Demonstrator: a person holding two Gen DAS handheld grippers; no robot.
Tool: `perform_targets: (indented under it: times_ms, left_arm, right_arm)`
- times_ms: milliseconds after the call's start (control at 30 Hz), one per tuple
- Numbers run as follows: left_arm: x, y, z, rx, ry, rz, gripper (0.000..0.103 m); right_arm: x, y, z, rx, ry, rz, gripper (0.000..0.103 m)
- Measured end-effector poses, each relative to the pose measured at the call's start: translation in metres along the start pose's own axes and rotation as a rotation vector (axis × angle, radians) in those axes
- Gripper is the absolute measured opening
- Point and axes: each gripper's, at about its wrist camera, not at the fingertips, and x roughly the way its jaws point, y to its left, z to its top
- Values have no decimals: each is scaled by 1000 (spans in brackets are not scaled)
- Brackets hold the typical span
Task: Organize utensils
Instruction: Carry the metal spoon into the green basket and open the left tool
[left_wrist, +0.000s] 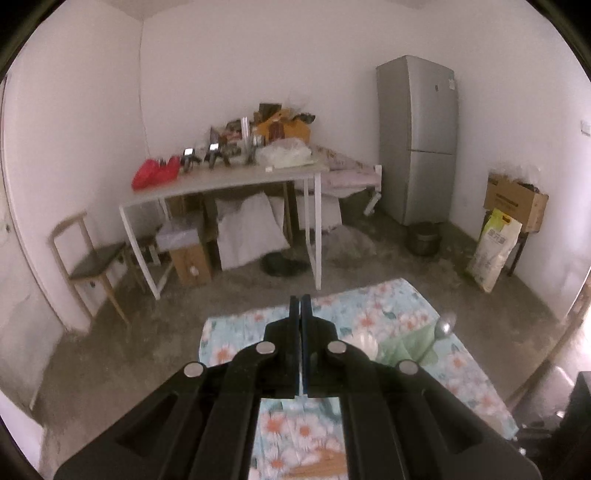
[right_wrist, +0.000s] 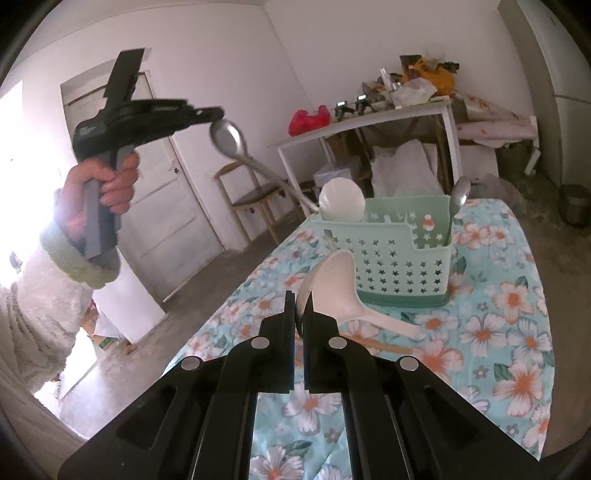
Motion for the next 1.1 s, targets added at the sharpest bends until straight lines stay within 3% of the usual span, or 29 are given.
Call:
perform_targets:
  times_ms: [433, 733, 1100]
  left_arm:
    - [56, -42, -7, 209, -53, 148, 0]
    - [77, -70, -26, 283, -37, 110, 0]
    - [105, -67, -36, 236, 41, 42, 0]
  right_arm:
    - [3, -12, 1, 21, -1, 10, 2]
    - [4, -15, -1, 36, 5, 5, 2]
    - [2, -18, -1, 48, 10, -7, 2]
